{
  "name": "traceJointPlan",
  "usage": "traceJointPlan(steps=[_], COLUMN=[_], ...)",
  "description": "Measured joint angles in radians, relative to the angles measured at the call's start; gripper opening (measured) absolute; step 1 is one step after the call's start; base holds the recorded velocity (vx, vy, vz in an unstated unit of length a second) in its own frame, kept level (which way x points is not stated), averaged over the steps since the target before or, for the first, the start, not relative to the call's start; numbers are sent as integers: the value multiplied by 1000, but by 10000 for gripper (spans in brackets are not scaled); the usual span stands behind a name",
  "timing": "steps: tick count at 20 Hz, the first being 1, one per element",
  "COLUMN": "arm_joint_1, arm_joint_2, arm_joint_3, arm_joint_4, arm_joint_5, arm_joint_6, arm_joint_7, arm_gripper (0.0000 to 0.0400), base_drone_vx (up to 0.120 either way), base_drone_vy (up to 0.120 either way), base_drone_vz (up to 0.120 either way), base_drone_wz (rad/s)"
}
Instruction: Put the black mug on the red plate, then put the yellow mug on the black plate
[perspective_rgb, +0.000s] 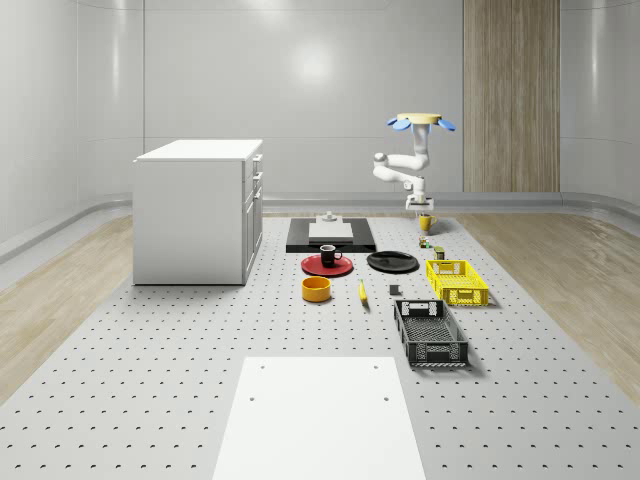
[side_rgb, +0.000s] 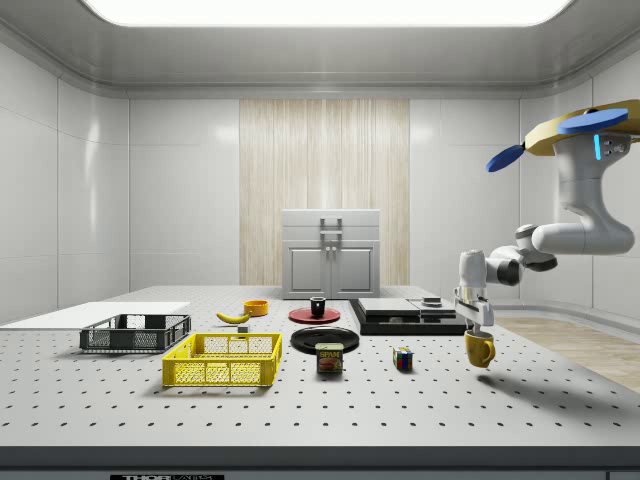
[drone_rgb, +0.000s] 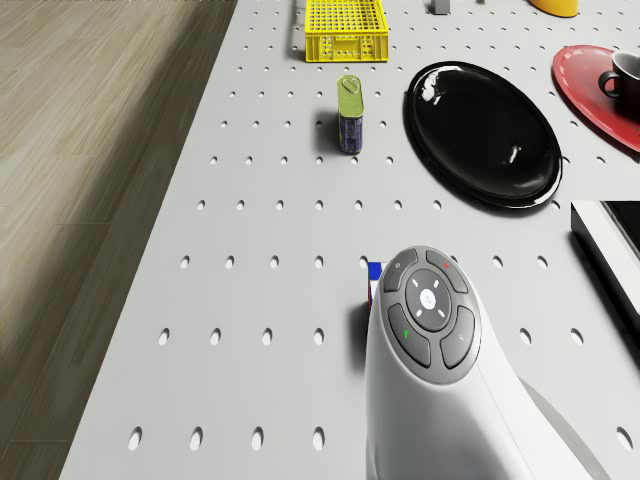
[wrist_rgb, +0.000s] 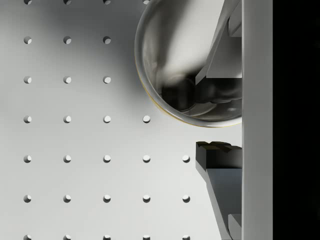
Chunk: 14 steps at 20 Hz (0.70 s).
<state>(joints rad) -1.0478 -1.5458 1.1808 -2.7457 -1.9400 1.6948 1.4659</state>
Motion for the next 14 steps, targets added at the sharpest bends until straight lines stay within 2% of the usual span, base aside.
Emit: traceJointPlan(steps=[8,14], arm_joint_1=[7,7], arm_joint_2=[-3,-4], arm_joint_3=[29,34], arm_joint_4=[-11,-13], arm_joint_5=[27,32], arm_joint_6=[-12,-12], arm_joint_7=[0,0], arm_gripper=[110,110], base_drone_vx=[120,120], base_drone_vy=[-120,-120], base_drone_vz=[115,0], base_drone_wz=[0,0])
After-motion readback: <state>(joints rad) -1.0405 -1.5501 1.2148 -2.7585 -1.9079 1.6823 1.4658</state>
